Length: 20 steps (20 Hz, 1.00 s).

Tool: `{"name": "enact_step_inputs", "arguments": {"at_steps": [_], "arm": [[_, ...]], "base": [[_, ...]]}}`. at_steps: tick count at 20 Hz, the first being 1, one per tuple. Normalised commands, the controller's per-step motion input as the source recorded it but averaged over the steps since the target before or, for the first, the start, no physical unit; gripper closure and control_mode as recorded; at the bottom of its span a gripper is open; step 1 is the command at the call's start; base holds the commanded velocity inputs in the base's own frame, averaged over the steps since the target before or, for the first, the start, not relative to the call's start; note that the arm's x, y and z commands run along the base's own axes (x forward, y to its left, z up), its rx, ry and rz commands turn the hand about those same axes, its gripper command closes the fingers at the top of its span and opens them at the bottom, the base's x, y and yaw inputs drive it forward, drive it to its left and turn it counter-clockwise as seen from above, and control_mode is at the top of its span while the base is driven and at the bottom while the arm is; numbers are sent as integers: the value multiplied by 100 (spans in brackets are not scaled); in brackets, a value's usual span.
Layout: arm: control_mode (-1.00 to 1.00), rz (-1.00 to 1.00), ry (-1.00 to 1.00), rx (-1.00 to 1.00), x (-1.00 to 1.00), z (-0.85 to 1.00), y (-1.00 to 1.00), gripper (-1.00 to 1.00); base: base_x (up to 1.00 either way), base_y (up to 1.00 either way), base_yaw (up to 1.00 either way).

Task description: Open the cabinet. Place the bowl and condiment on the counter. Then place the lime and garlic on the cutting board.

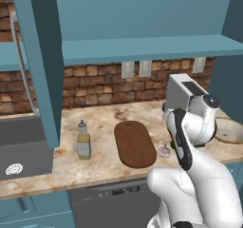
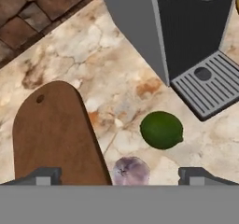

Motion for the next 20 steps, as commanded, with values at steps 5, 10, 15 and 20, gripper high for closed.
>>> {"name": "enact_step_inputs", "arguments": {"at_steps": [5, 10, 15, 20], "arm": [[-100, 0, 20, 0, 43, -9, 0, -100], [-100, -2, 21, 0, 32, -13, -6, -100], [-100, -1, 9, 0, 25, -39, -20, -100], [-100, 0, 1, 0, 6, -41, -24, -100]], "base": [[0, 0, 0], [0, 0, 0], [0, 0, 0], [0, 0, 0]]}}
